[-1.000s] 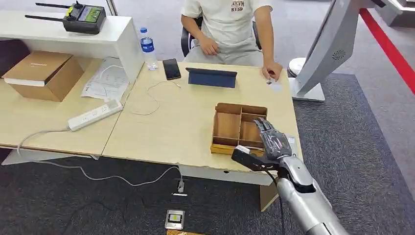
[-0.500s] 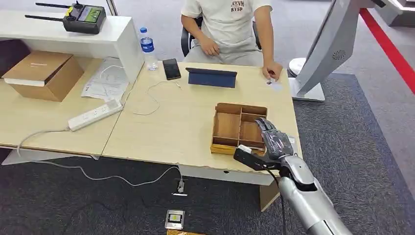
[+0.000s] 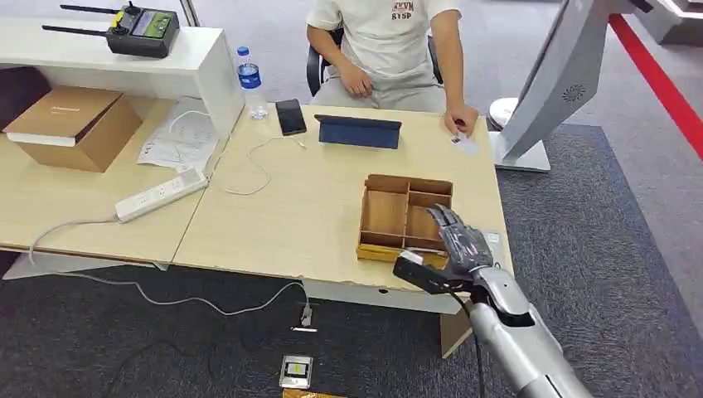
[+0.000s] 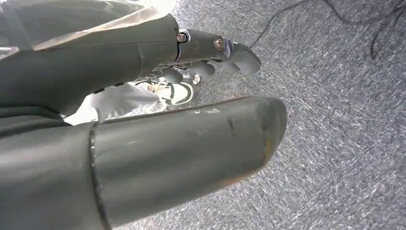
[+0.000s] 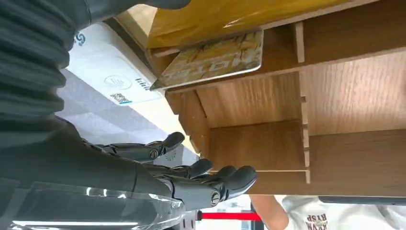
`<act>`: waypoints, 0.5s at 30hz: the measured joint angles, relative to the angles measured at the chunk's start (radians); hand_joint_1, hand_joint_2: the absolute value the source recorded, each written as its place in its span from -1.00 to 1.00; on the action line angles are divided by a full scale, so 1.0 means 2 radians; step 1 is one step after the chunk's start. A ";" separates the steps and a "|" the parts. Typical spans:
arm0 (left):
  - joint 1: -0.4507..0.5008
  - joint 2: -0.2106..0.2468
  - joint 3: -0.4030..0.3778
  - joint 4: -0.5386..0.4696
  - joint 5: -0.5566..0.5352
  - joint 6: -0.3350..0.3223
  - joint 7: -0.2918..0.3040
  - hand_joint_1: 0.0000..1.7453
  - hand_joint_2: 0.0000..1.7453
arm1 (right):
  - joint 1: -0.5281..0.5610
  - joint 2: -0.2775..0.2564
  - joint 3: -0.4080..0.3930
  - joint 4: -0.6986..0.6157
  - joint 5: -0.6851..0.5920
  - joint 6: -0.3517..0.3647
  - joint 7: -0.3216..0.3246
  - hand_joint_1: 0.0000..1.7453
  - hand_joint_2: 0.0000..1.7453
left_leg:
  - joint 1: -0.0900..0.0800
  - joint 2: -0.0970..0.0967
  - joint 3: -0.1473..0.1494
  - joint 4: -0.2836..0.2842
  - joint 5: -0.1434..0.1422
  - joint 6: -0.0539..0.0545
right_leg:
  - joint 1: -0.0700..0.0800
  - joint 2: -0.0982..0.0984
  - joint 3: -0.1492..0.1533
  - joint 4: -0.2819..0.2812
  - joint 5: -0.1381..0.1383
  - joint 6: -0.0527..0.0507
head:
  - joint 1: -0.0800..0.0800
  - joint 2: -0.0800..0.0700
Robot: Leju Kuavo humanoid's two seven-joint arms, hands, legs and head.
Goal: Pass the card to the sensor for recognition and then transmit it.
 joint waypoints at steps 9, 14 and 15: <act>0.000 0.000 0.000 0.000 -0.006 0.000 -0.002 -1.00 -1.00 | 0.012 0.008 0.003 -0.011 -0.007 0.007 0.010 -1.00 1.00 | 0.000 0.000 0.000 0.000 0.000 0.000 | 0.000 0.000 0.000 0.000 0.000 0.000 | 0.000 0.000; 0.000 0.000 0.000 0.000 -0.006 0.000 -0.003 -1.00 -1.00 | 0.016 0.007 0.005 -0.016 -0.007 0.007 0.012 0.42 1.00 | 0.000 0.000 0.000 0.000 0.000 0.000 | 0.000 0.000 0.000 0.000 0.000 0.000 | 0.000 0.000; 0.000 0.000 0.000 0.000 -0.006 0.000 -0.003 -1.00 -1.00 | 0.017 0.007 0.005 -0.016 -0.008 0.008 0.013 1.00 1.00 | 0.000 0.000 0.000 0.000 0.000 0.000 | 0.000 0.000 0.000 0.000 0.000 0.000 | 0.000 0.000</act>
